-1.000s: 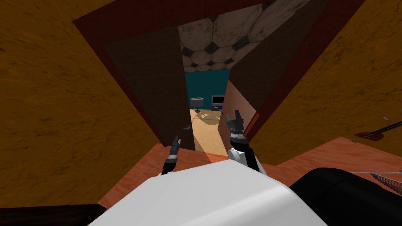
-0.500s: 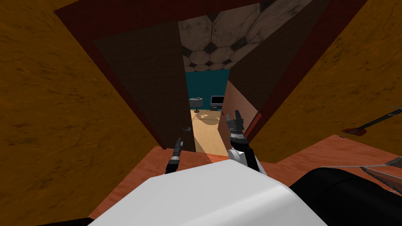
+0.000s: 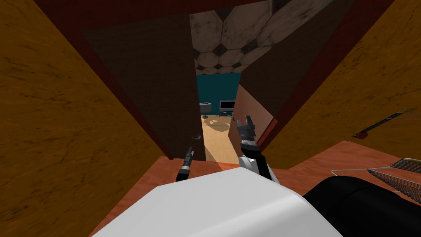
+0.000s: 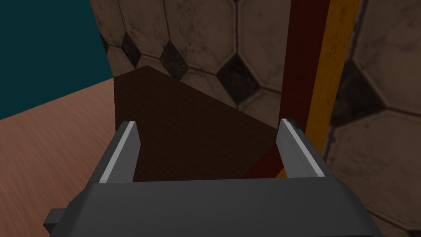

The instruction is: Push the door open

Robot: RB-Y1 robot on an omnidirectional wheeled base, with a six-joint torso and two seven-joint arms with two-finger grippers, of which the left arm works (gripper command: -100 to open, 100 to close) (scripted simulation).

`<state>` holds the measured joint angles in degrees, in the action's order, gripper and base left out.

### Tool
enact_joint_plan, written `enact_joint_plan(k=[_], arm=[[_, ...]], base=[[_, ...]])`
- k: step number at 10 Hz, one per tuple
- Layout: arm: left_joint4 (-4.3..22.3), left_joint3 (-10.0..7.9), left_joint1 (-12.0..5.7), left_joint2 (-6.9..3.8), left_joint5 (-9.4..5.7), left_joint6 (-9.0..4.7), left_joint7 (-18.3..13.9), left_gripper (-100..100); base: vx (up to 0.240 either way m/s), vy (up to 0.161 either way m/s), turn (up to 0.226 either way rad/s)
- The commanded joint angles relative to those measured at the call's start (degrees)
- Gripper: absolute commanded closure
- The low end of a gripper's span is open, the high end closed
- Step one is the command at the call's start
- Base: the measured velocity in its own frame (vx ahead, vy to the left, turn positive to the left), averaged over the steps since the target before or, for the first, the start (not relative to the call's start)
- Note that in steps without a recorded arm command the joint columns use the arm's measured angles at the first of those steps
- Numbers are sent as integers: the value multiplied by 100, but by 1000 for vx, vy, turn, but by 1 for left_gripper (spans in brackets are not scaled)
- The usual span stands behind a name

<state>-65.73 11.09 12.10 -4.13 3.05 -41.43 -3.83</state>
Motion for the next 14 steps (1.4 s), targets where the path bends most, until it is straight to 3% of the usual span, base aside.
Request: enact_joint_plan(k=[1, 6, 7, 10, 14], arm=[[182, 44, -39, -6, 1, -11, -21, -100], [727, 152, -191, 26, 6, -67, -37, -100], [651, 143, -169, 24, 7, -46, -31, -100], [763, 99, -234, 4, -12, -77, -14, -100], [896, 39, -315, 55, -35, -115, 13, -100]], base=[[82, 69, -41], [68, 71, -49], [23, 29, -9], [150, -23, -23], [196, -39, -25]])
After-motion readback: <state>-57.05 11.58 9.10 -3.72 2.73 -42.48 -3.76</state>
